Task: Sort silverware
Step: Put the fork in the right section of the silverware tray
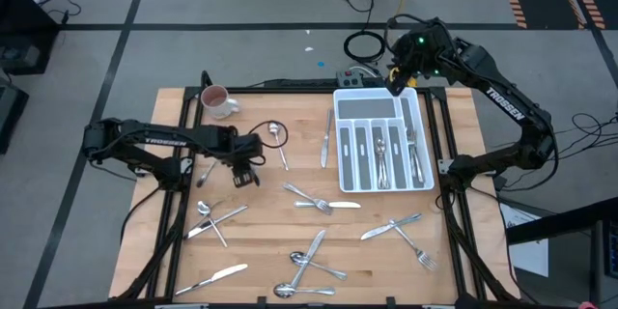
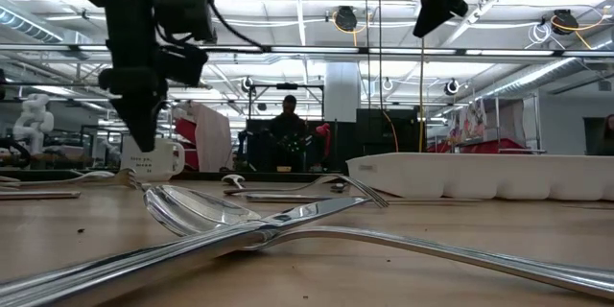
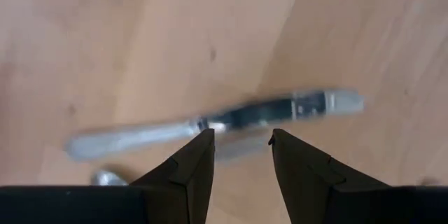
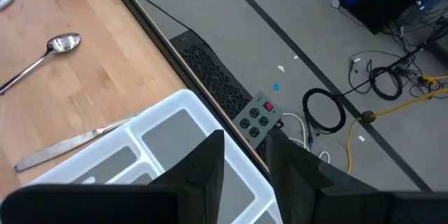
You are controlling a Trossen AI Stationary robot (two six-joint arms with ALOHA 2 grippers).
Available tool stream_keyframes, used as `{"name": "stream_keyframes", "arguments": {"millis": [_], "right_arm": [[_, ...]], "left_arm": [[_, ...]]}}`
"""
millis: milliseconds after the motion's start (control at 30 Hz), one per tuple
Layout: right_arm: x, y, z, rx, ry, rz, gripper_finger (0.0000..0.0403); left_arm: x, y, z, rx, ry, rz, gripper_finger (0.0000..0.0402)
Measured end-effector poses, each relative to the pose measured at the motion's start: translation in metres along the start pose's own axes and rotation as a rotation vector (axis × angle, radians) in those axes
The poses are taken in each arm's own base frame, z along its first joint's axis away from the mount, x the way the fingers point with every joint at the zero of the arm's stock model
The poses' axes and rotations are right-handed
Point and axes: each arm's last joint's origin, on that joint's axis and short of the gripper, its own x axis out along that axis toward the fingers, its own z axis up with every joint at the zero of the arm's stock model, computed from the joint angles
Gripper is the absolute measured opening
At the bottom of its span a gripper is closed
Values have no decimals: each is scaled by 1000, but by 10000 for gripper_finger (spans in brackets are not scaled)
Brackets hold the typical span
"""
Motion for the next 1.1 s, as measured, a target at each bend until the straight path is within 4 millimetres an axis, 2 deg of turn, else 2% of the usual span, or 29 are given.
{"name": "stream_keyframes", "arguments": {"millis": [133,267,467,733,1100], "right_arm": [[0,0,0,0,-4,-1,100],[0,0,0,-1,-3,0,100],[0,0,0,0,0,0,100],[0,0,0,21,1,0,100],[0,0,0,22,1,0,100]], "left_arm": [[-1,7,2,-20,-17,102,148],[-4,14,-2,176,50,127,142],[-11,11,5,324,19,-57,141],[-11,8,4,653,16,-58,141],[-1,6,-10,797,65,-163,141]]}}
